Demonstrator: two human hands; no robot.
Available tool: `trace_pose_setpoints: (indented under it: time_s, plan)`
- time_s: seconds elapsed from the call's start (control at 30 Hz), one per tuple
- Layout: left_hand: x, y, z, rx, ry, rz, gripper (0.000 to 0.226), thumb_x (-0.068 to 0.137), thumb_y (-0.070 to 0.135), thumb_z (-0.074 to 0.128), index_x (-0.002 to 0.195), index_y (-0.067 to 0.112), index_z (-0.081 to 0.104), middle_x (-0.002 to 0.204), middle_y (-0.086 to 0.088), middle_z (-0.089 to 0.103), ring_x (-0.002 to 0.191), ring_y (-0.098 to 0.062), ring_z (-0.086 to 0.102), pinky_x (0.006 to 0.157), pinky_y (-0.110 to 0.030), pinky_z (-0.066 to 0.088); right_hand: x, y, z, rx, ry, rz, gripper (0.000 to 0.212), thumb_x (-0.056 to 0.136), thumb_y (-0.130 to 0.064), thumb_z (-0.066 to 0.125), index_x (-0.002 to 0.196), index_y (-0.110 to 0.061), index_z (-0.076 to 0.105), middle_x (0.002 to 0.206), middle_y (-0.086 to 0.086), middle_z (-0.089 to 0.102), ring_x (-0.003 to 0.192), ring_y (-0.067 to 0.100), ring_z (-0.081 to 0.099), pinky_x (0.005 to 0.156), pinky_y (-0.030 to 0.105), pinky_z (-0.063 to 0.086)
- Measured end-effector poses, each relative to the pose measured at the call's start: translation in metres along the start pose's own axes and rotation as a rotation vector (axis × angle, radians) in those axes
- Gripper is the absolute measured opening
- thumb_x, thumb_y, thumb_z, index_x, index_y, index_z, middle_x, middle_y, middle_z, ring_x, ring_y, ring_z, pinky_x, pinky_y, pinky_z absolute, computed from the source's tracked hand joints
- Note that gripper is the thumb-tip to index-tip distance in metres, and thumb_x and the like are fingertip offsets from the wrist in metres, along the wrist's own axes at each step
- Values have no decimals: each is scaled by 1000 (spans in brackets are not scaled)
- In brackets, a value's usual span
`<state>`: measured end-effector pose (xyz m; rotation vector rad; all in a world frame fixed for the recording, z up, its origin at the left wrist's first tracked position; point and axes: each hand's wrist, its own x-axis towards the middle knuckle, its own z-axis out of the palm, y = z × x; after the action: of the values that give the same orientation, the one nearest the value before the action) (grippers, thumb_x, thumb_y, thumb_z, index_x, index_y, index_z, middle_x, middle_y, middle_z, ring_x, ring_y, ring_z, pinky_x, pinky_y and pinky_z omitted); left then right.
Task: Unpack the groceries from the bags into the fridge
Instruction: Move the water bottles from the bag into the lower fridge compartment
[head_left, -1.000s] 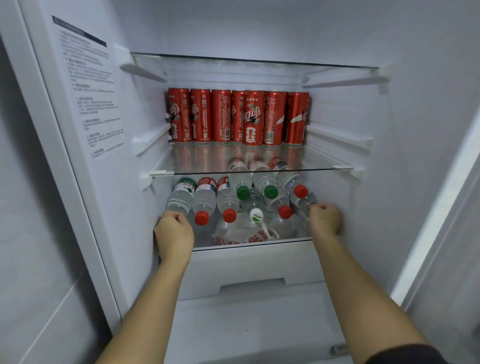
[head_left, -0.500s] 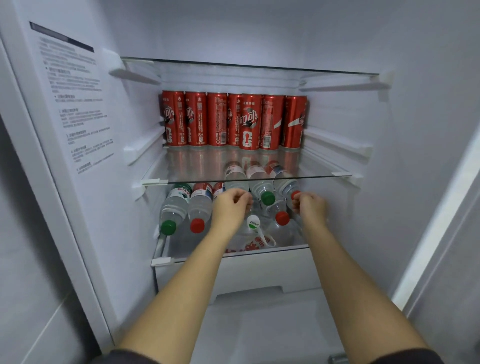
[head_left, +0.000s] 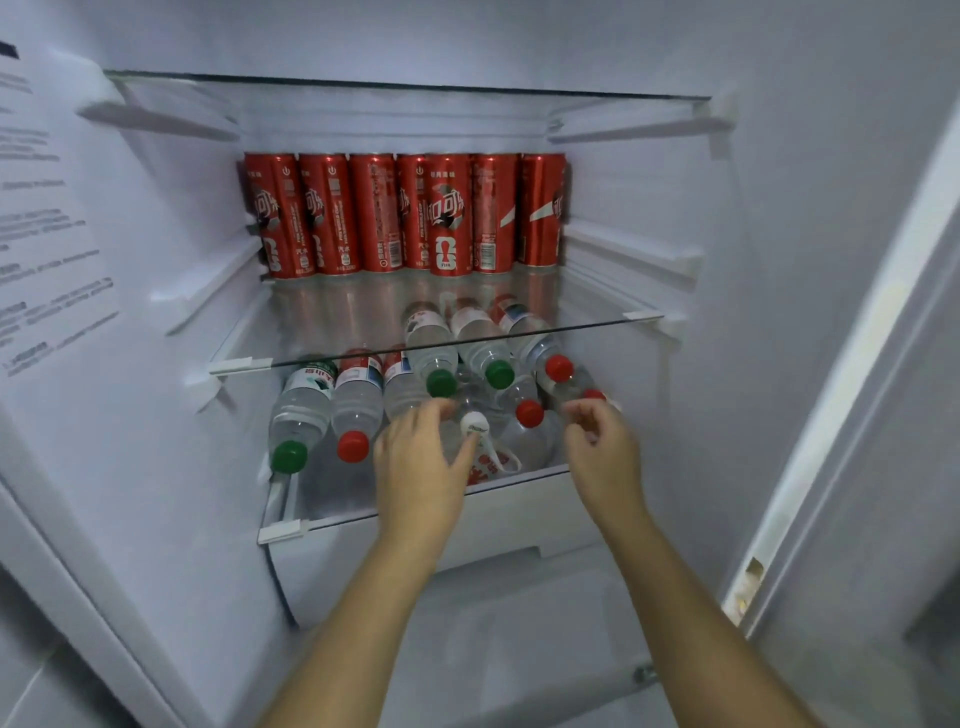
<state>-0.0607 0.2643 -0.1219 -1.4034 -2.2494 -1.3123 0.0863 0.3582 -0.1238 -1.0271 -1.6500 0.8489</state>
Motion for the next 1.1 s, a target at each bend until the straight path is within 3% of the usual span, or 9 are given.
trace_pose_setpoints:
  time_s: [0.07, 0.13, 0.3, 0.47, 0.57, 0.67, 0.77, 0.83, 1.1]
  plan:
    - [-25, -1, 2, 184, 25, 71, 49, 82, 41, 69, 125, 22, 55, 126, 2, 58, 125, -20, 47, 116, -50, 20, -30, 12, -12, -137, 17, -104, 30, 87, -14, 52, 115, -14, 62, 114, -3, 58, 113, 17, 53, 95, 26, 44]
    - [-55, 0, 8, 293, -16, 82, 61, 81, 45, 67, 134, 21, 48, 142, -7, 47, 139, -28, 33, 114, -58, 3, -57, 27, -21, -323, -36, -148, 42, 88, -22, 52, 130, -15, 56, 132, 3, 53, 126, 20, 45, 107, 36, 37]
    - [-135, 2, 28, 399, -225, 83, 76, 86, 55, 53, 149, 18, 31, 157, -15, 23, 145, -35, 7, 111, -58, -16, -131, 50, -54, -768, -276, -35, 60, 101, -43, 36, 154, -31, 11, 163, -1, 5, 150, 21, -1, 120, 37, 3]
    - [-203, 27, 38, 418, -387, 181, 79, 84, 54, 60, 148, 15, 34, 154, -17, 31, 142, -34, 14, 109, -57, -13, -206, 66, -106, -901, -335, 68, 61, 102, -44, 32, 154, -34, 1, 163, 1, -7, 149, 24, -13, 118, 43, -7]
    - [-245, 52, 38, 414, -458, 278, 73, 87, 59, 35, 145, 16, 37, 151, -17, 36, 139, -38, 22, 109, -59, -6, -250, 73, -144, -946, -330, 116, 59, 100, -48, 25, 155, -31, 10, 164, 5, 2, 150, 30, -3, 118, 49, 2]
    - [-296, 79, 35, 389, -563, 318, 79, 86, 65, 18, 151, 20, 26, 157, -12, 25, 143, -31, 7, 108, -58, -13, -295, 77, -187, -998, -262, 220, 62, 92, -50, 24, 148, -26, 37, 154, 12, 35, 143, 37, 29, 111, 56, 25]
    - [-346, 112, 24, 376, -687, 370, 86, 81, 71, -3, 153, 25, 1, 162, -4, -6, 144, -25, -20, 104, -57, -26, -346, 79, -233, -1075, -209, 320, 59, 100, -49, 26, 154, -30, 15, 163, 8, 11, 150, 32, 5, 117, 55, 8]
    - [-375, 140, 15, 367, -755, 409, 81, 87, 71, 3, 153, 25, -9, 160, -3, -18, 143, -26, -27, 106, -60, -22, -381, 79, -263, -1090, -153, 400, 61, 102, -49, 26, 155, -33, 1, 164, 4, -5, 149, 28, -12, 118, 52, -4]
    - [-476, 243, -5, 97, -873, 738, 76, 93, 62, 29, 153, 27, 0, 161, -1, -11, 145, -24, -22, 109, -61, -17, -506, 52, -369, -1099, 191, 715, 63, 101, -48, 32, 154, -33, 2, 163, 4, -2, 150, 28, -10, 117, 56, -2]
